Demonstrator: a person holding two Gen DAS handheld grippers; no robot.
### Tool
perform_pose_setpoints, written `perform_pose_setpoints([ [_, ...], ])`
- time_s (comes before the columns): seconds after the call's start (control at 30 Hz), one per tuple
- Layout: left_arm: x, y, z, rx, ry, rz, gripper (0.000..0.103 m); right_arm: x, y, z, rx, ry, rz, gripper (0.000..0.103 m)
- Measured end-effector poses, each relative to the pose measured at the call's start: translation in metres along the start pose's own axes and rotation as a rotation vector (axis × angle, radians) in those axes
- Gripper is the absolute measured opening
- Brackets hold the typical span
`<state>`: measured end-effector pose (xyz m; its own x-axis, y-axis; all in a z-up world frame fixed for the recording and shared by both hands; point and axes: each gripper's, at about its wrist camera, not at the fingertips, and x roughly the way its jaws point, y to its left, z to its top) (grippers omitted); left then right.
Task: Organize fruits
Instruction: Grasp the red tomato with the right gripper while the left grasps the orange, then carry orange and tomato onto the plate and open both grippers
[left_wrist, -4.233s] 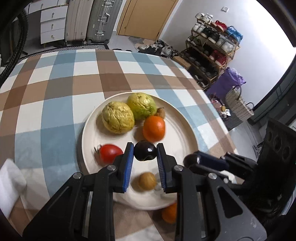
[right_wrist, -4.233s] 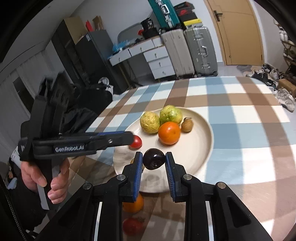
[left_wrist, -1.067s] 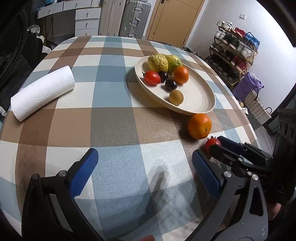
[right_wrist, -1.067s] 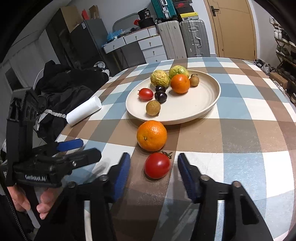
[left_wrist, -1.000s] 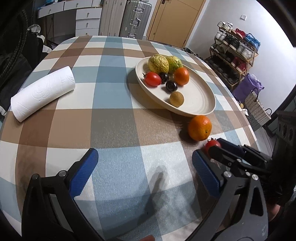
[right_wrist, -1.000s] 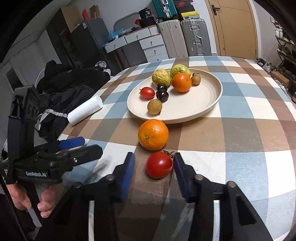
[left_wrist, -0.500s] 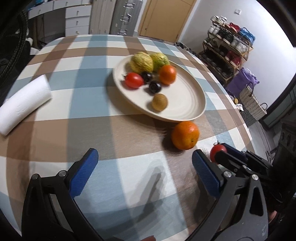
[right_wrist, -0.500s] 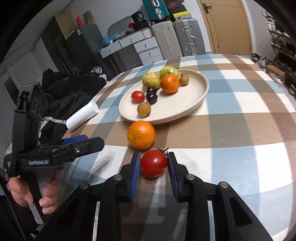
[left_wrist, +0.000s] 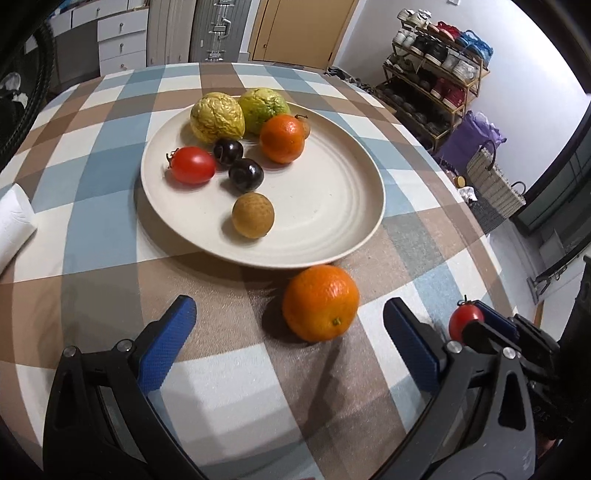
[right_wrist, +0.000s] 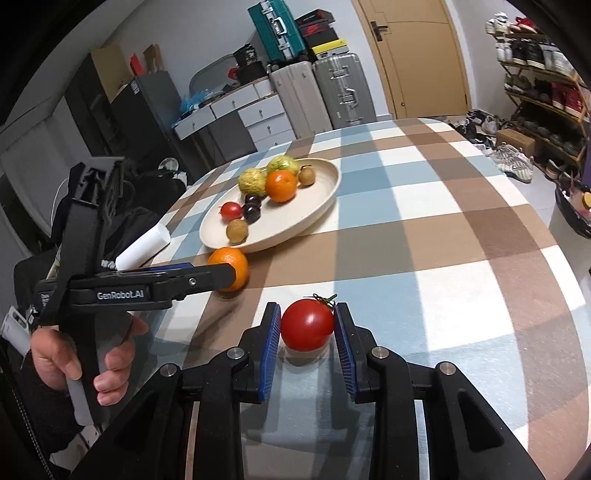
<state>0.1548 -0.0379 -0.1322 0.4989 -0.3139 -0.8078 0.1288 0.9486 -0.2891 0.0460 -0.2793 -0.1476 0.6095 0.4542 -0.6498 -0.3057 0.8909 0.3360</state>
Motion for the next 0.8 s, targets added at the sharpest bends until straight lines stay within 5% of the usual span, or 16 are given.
perform_pose_setpoints([
  [0.3, 0.001, -0.002, 0.004, 0.007, 0.003, -0.083, 0.074, -0.004, -0.007, -0.001, 0.008, -0.013, -0.003, 0.03],
  [0.37, 0.003, -0.002, 0.004, 0.008, 0.011, -0.092, 0.064, -0.004, -0.008, -0.001, 0.013, -0.013, 0.004, 0.03],
  [0.43, 0.003, -0.004, 0.002, 0.025, 0.014, -0.104, 0.037, -0.004, -0.007, -0.001, 0.014, -0.015, 0.007, 0.03],
  [0.8, -0.011, -0.008, 0.001, 0.042, 0.016, -0.156, 0.037, -0.001, -0.008, 0.003, 0.013, -0.01, 0.03, 0.03],
])
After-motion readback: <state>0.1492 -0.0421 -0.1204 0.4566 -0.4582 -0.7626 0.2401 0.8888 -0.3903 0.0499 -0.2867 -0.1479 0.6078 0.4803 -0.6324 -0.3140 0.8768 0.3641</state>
